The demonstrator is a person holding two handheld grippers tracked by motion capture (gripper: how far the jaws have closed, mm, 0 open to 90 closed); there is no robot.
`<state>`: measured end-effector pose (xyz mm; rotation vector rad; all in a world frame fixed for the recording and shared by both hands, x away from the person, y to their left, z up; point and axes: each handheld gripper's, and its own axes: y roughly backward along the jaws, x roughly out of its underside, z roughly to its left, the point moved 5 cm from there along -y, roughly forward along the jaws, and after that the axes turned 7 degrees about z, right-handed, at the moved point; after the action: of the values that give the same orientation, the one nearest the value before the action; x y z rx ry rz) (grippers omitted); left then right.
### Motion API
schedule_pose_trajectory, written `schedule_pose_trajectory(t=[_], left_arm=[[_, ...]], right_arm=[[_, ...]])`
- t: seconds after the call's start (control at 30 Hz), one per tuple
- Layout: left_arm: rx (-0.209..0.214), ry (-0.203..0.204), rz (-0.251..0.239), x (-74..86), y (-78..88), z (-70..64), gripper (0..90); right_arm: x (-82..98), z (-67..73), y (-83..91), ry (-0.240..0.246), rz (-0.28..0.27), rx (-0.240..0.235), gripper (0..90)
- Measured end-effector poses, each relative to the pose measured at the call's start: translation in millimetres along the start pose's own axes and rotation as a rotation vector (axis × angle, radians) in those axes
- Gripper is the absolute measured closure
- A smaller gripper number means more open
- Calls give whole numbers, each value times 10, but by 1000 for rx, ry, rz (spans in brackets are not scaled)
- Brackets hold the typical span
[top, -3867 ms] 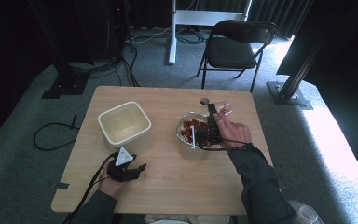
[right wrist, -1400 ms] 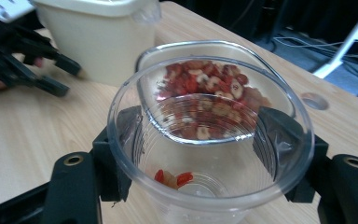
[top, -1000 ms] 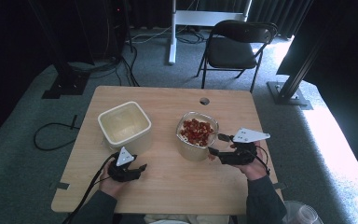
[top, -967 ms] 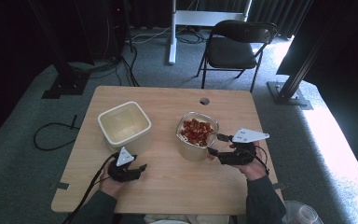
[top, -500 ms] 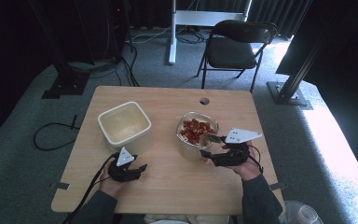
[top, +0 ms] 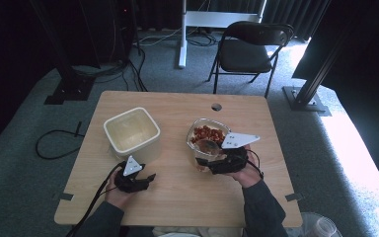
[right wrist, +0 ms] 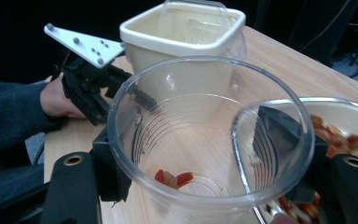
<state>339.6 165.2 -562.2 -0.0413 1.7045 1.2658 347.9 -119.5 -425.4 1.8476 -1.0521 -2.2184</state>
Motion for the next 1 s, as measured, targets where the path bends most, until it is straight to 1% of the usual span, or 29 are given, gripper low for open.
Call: schedule_pose_trajectory(t=[0.03, 0.23, 0.6, 0.87, 1.0], left_arm=[[0, 0, 0, 0, 0, 0, 407], [0, 0, 1, 0, 7, -1, 407], [0, -3, 2, 0, 5, -1, 407], [0, -7, 2, 0, 6, 3, 407], [1, -1, 4, 1, 3, 5, 407]], right_arm=[[0, 0, 0, 0, 0, 0, 327], [-130, 57, -139, 11, -3, -15, 322], [-268, 70, -244, 13, -12, -15, 319], [-445, 107, -374, 21, -24, -29, 318], [-534, 120, -439, 24, -31, -33, 317]])
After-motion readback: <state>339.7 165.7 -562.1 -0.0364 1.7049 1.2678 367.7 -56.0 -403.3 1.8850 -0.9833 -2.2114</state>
